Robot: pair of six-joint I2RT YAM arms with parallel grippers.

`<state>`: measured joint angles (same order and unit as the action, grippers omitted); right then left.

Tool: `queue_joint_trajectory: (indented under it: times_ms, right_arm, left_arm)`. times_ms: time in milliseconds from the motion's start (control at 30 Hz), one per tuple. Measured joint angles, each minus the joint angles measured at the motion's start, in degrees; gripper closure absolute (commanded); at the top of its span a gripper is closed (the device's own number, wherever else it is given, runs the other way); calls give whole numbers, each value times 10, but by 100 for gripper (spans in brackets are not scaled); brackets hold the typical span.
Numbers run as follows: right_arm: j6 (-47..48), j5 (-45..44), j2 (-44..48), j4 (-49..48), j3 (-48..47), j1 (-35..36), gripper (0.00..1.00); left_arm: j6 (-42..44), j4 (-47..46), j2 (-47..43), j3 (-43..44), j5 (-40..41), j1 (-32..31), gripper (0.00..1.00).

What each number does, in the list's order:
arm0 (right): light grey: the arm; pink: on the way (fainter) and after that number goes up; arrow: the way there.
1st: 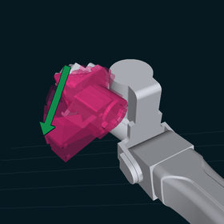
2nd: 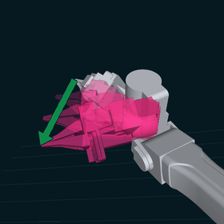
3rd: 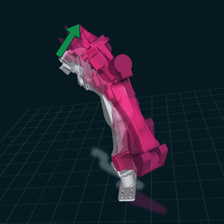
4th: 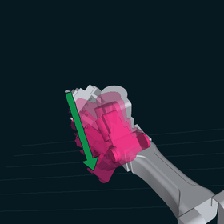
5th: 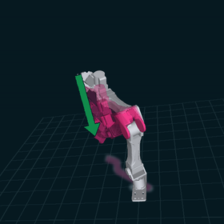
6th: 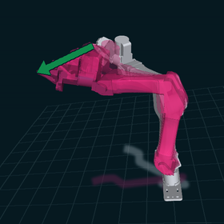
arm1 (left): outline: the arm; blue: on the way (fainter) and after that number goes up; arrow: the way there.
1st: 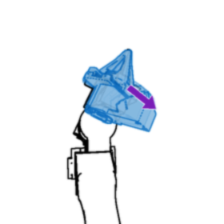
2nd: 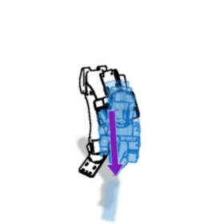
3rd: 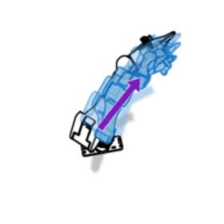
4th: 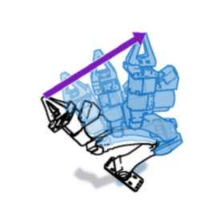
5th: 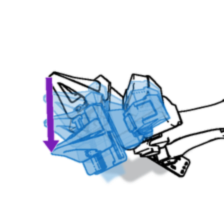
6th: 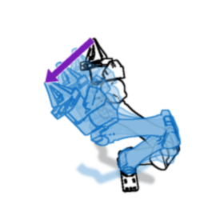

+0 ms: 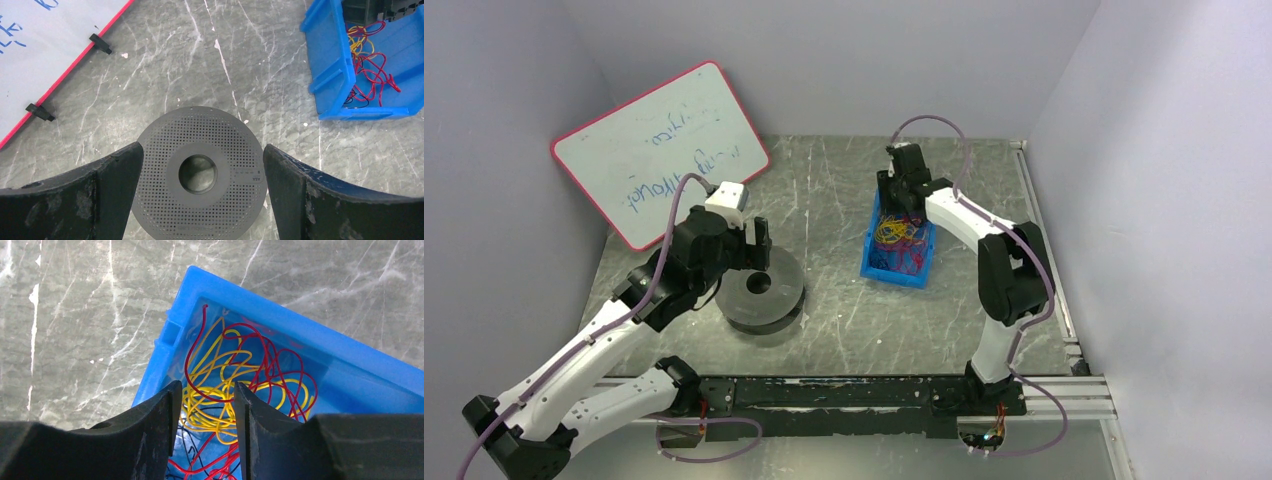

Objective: Wrap the cables

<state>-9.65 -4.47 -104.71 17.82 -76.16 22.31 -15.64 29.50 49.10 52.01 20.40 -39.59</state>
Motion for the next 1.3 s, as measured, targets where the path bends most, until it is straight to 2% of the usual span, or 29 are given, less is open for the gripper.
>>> queue_joint_trajectory:
  times_ms: [367,433,533,700,933,1300]
  right_arm:
    - [21,-14,-19,-21,6,4,55]
    - [24,-20,-25,-22,7,5,61]
    - [28,-29,-30,-25,8,10,79]
    - [33,-48,-30,-38,14,19,100]
    - [32,-92,5,-43,38,30,100]
    - [7,-166,174,-53,67,47,100]
  left_arm:
    - [0,1,0,0,0,0,7]
    - [0,1,0,0,0,0,7]
    - [0,1,0,0,0,0,7]
    - [0,1,0,0,0,0,7]
    - [0,2,0,0,0,0,7]
    - [0,2,0,0,0,0,7]
